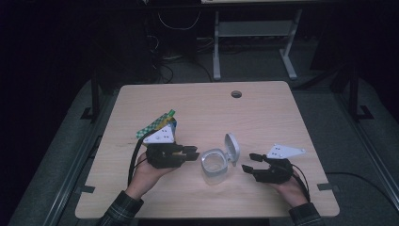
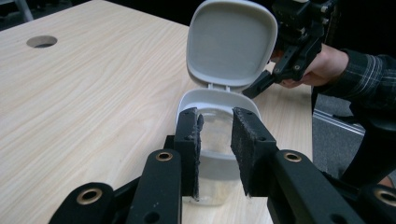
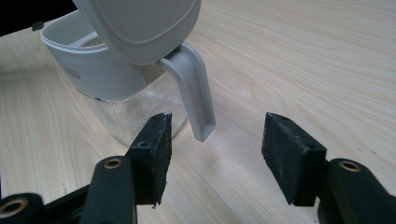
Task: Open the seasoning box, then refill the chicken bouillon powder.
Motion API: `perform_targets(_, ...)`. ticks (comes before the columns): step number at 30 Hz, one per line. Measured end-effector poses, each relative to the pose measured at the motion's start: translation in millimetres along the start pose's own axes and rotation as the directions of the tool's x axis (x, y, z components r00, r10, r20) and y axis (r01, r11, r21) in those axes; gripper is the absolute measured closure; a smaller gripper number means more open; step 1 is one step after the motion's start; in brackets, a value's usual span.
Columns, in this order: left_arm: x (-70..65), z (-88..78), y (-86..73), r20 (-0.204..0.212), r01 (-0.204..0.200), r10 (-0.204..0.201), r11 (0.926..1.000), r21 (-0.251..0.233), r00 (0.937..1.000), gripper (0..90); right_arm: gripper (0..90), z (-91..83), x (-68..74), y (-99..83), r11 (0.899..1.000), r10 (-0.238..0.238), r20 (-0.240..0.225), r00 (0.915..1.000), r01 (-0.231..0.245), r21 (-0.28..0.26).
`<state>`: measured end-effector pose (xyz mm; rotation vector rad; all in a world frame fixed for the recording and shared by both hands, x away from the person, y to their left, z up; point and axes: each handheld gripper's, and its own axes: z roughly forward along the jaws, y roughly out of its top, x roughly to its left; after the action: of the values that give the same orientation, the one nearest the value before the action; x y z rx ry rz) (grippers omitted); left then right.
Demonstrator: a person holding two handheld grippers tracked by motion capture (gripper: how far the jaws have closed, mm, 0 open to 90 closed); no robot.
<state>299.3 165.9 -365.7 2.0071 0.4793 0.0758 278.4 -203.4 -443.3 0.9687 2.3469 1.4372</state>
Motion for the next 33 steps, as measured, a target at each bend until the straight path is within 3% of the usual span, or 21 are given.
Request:
perform_targets(13, -2.1, -18.1, -25.9, -0.024, 0.042, -0.041, 0.9988, 0.024, 0.9989, 68.5, 42.2, 0.7, -0.3, -0.7, 1.000, -0.002, 0.002, 1.0000, 0.002, 0.005)
perform_targets(21, -4.5, -33.1, -46.2, -0.065, 0.072, -0.069, 0.9967, 0.039, 0.9955, 66.2, 42.1, 1.6, -0.3, -2.0, 1.000, -0.006, 0.003, 1.0000, 0.006, 0.012)
perform_targets(29, -2.9, -53.3, -64.9, -0.108, 0.110, -0.106, 0.9932, 0.038, 0.9885, 64.4, 42.1, 1.8, -0.6, -2.4, 1.000, -0.003, 0.006, 1.0000, 0.003, 0.014)
perform_targets(33, 0.6, -67.1, -75.3, -0.150, 0.129, -0.123, 0.9911, 0.033, 0.9811, 63.4, 42.1, 1.7, -0.7, -2.5, 1.000, 0.000, 0.006, 1.0000, 0.000, 0.012)
